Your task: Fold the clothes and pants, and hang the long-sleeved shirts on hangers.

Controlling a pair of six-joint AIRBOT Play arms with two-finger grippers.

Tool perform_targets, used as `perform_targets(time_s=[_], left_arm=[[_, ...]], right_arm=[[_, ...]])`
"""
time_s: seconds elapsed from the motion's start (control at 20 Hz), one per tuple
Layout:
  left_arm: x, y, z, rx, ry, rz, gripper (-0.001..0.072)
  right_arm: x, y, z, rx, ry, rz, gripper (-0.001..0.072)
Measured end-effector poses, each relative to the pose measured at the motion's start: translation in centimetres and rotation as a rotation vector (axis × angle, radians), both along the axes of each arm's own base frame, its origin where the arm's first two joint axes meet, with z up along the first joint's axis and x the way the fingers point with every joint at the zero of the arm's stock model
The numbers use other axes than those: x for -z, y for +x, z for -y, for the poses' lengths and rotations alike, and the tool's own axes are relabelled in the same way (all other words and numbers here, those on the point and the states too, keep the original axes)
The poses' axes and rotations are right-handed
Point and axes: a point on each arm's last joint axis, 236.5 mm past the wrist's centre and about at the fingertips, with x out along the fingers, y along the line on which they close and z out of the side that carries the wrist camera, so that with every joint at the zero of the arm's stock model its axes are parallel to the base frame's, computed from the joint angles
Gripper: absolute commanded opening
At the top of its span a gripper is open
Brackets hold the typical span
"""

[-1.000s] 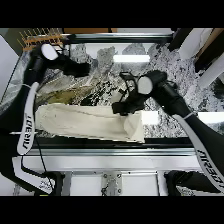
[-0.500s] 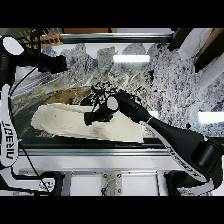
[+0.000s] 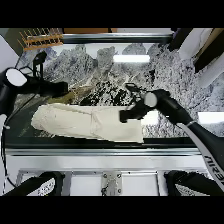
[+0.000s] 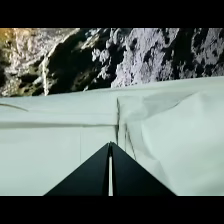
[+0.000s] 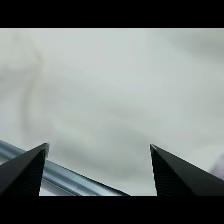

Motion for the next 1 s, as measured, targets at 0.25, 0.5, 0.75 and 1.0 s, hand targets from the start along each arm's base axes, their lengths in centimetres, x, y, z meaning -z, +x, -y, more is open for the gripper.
perform_targets(time_s=[0.25,0.5,0.75,1.0], left_arm=[[3.5,-4.6,0.2,-0.019,-0.021,-0.05,0.002],[5.1,-6.8,1.4,-0.058,-0.103,-0.05,0.002],[5.4,-7.3,1.9,-0.078,-0.138,-0.043,0.002],[5.4,-7.3,2.1,-0.081,-0.148,-0.038,0.002]], right_arm=[[5.6,-2.7,9.9,0.342,0.022,-0.16,0.0698],[8.2,-1.8,8.9,0.482,0.209,-0.18,0.0692],[9.0,-1.0,3.8,0.475,0.394,-0.223,0.0589],[9.7,-0.1,0.3,0.438,0.446,-0.2,0.0014]])
